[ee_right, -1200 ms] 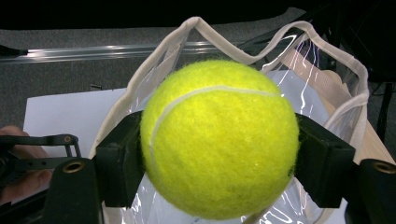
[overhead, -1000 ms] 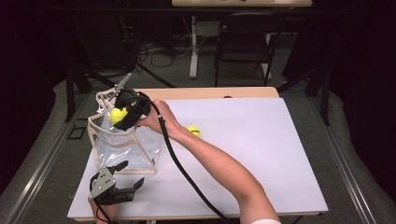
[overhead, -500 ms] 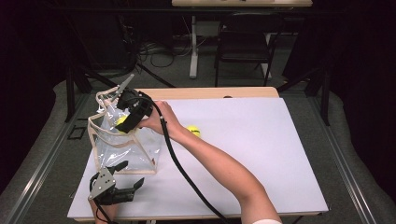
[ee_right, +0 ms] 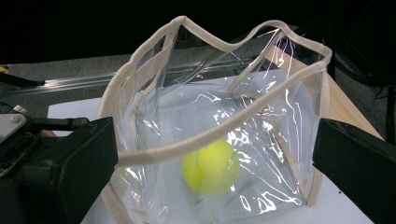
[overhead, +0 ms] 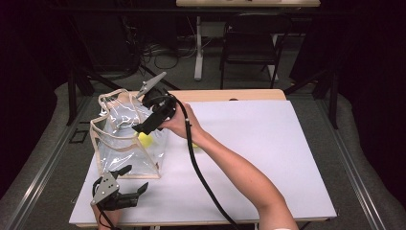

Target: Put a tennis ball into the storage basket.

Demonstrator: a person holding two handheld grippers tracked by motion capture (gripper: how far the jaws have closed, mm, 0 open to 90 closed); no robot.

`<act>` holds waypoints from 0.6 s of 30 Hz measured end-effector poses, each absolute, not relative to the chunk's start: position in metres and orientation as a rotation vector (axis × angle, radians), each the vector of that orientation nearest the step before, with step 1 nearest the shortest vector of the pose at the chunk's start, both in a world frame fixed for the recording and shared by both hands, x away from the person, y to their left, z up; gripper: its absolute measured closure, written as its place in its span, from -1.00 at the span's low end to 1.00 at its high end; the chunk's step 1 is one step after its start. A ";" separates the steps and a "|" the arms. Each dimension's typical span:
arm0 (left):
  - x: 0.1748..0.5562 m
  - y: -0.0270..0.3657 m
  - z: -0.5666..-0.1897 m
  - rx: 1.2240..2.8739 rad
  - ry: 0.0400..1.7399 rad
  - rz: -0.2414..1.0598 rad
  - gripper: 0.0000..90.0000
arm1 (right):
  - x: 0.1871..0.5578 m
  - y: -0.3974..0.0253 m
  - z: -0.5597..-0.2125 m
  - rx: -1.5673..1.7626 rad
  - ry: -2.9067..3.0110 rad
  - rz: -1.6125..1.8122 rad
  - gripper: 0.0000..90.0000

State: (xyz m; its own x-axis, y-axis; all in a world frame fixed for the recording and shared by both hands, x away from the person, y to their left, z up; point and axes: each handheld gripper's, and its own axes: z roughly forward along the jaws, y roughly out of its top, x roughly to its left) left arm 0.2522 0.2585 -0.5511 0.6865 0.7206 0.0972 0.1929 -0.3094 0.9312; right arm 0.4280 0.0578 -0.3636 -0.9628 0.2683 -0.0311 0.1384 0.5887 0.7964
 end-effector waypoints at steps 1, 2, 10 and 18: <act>0.252 0.259 -0.551 1.847 0.719 0.629 -0.64 | 0.428 0.055 -0.364 0.344 2.663 1.328 -1.00; 0.252 0.259 -0.551 1.848 0.718 0.630 -0.64 | 0.428 0.051 -0.364 0.351 2.664 1.329 -1.00; 0.252 0.259 -0.551 1.848 0.719 0.628 -0.64 | 0.430 0.030 -0.370 0.397 2.661 1.350 -1.00; 0.252 0.259 -0.551 1.845 0.719 0.635 -0.64 | 0.427 0.012 -0.380 0.417 2.661 1.338 -1.00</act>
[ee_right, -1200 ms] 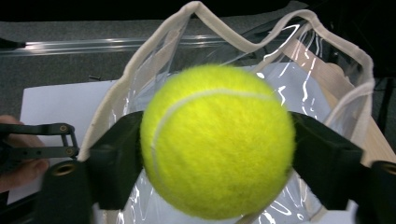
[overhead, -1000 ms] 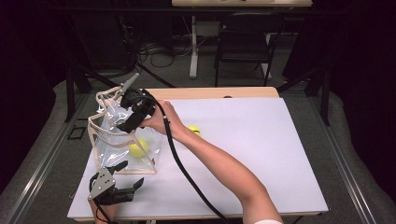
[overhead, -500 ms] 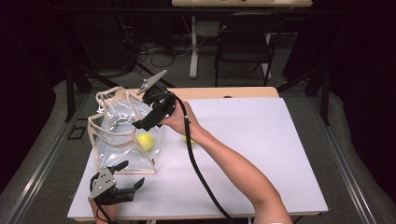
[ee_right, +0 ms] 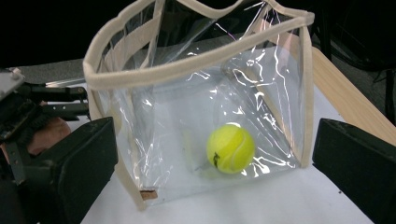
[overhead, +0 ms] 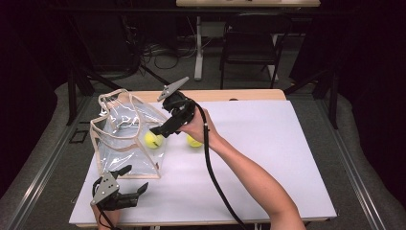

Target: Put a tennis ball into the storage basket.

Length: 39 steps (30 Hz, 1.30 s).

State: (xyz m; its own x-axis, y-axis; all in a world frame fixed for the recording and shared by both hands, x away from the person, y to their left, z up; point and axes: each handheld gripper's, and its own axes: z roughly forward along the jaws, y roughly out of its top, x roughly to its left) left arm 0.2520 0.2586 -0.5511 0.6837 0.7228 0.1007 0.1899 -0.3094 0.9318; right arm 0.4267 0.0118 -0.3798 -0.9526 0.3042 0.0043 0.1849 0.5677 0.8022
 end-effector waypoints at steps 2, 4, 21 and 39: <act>0.252 0.259 -0.551 1.846 0.720 0.633 -0.64 | 0.425 0.007 -0.382 0.428 2.659 1.335 -1.00; 0.252 0.258 -0.551 1.848 0.720 0.633 -0.64 | 0.424 0.002 -0.385 0.435 2.657 1.330 -1.00; 0.252 0.258 -0.551 1.852 0.715 0.633 -0.64 | 0.417 -0.028 -0.405 0.487 2.649 1.307 -1.00; 0.252 0.259 -0.554 1.854 0.727 0.626 -0.64 | 0.419 -0.056 -0.425 0.566 2.645 1.276 -1.00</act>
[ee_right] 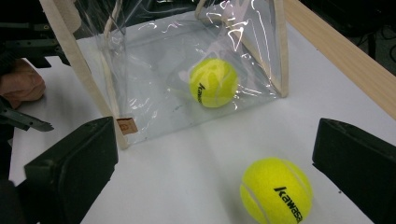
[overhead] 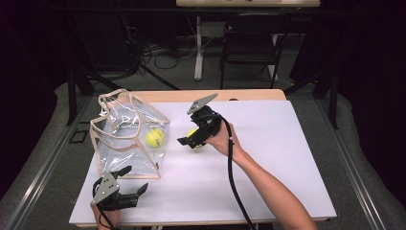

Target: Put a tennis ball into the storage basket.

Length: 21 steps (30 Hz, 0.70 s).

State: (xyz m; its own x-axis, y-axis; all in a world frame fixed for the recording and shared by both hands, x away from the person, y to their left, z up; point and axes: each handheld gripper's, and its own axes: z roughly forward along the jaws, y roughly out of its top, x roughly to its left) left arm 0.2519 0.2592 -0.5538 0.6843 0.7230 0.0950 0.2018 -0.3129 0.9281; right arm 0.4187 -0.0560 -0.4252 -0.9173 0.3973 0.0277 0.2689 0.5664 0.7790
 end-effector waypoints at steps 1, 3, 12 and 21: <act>0.251 0.260 -0.554 1.854 0.728 0.627 -0.64 | 0.419 -0.057 -0.426 0.571 2.645 1.279 -1.00; 0.251 0.260 -0.554 1.851 0.732 0.629 -0.64 | 0.418 -0.060 -0.428 0.572 2.643 1.273 -1.00; 0.246 0.261 -0.552 1.852 0.735 0.644 -0.64 | 0.415 -0.068 -0.435 0.584 2.639 1.266 -1.00; 0.245 0.262 -0.551 1.856 0.735 0.650 -0.64 | 0.414 -0.075 -0.442 0.604 2.638 1.260 -1.00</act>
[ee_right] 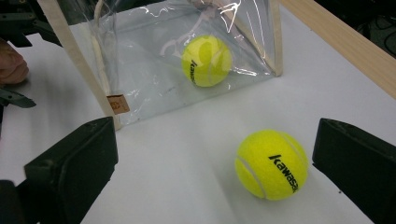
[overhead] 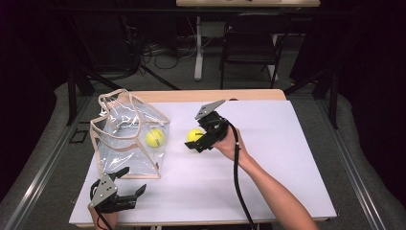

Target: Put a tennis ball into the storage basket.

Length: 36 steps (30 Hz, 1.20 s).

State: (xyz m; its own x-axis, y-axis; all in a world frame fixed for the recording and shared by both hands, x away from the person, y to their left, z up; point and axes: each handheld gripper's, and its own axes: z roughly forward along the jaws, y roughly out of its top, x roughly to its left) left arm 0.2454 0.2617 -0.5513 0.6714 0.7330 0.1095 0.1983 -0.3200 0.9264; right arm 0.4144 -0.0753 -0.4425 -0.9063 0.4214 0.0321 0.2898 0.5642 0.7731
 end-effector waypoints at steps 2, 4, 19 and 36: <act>0.246 0.261 -0.551 1.855 0.734 0.649 -0.64 | 0.414 -0.077 -0.445 0.613 2.636 1.259 -1.00; 0.246 0.261 -0.551 1.855 0.735 0.647 -0.64 | 0.414 -0.079 -0.447 0.624 2.634 1.256 -1.00; 0.247 0.260 -0.552 1.859 0.733 0.644 -0.64 | 0.419 -0.089 -0.469 0.686 2.638 1.192 -1.00; 0.246 0.260 -0.552 1.862 0.734 0.644 -0.64 | 0.436 -0.087 -0.483 0.738 2.636 1.136 -1.00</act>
